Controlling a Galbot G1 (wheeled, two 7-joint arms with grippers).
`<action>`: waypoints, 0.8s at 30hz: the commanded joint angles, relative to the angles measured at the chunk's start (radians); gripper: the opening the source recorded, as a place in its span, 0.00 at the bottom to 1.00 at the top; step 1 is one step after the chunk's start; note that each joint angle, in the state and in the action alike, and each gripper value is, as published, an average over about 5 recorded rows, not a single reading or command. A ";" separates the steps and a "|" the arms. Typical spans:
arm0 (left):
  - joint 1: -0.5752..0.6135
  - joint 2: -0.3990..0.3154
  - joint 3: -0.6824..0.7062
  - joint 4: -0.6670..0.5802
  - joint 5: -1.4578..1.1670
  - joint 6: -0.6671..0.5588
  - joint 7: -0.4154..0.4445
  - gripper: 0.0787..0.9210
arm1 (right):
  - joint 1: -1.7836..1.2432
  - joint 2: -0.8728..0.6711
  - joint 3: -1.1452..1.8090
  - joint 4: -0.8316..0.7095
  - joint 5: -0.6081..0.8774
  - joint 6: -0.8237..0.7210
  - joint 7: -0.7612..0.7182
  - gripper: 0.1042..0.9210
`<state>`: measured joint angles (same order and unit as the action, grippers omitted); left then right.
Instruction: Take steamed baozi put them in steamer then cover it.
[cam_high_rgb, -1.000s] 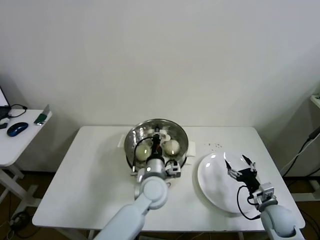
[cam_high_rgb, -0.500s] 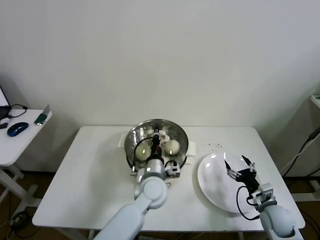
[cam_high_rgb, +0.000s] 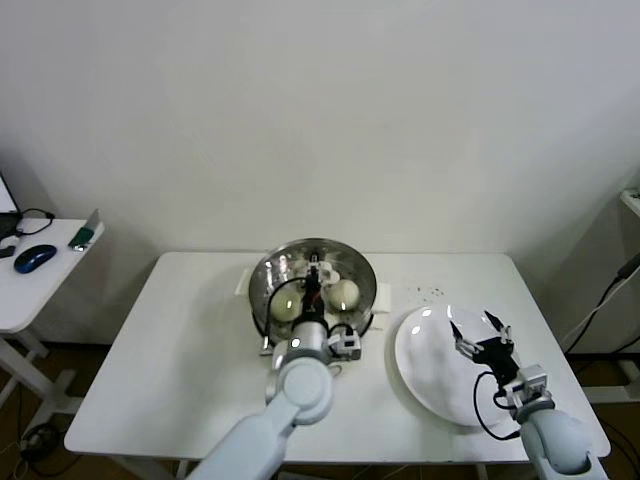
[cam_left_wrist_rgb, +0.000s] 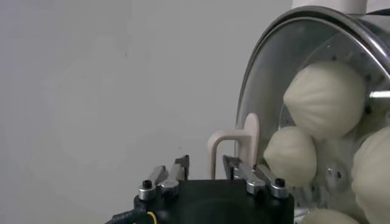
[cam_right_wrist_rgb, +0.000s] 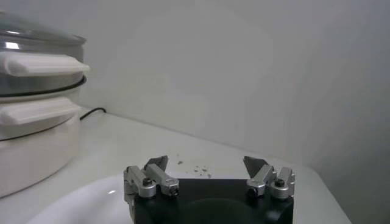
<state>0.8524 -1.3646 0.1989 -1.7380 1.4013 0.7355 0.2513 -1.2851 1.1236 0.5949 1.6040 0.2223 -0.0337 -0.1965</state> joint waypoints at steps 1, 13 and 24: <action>0.041 0.060 -0.009 -0.173 -0.067 0.035 0.015 0.43 | 0.004 0.002 0.004 0.007 -0.005 -0.071 0.012 0.88; 0.254 0.188 -0.143 -0.433 -0.225 -0.007 -0.028 0.85 | 0.007 -0.001 0.010 0.017 0.025 -0.092 0.016 0.88; 0.467 0.219 -0.563 -0.487 -0.887 -0.446 -0.456 0.88 | -0.035 0.012 0.015 0.060 0.028 -0.074 -0.001 0.88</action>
<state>1.1034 -1.1935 -0.0083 -2.1144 1.0856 0.7193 0.1175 -1.2956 1.1267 0.6063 1.6381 0.2439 -0.1067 -0.1906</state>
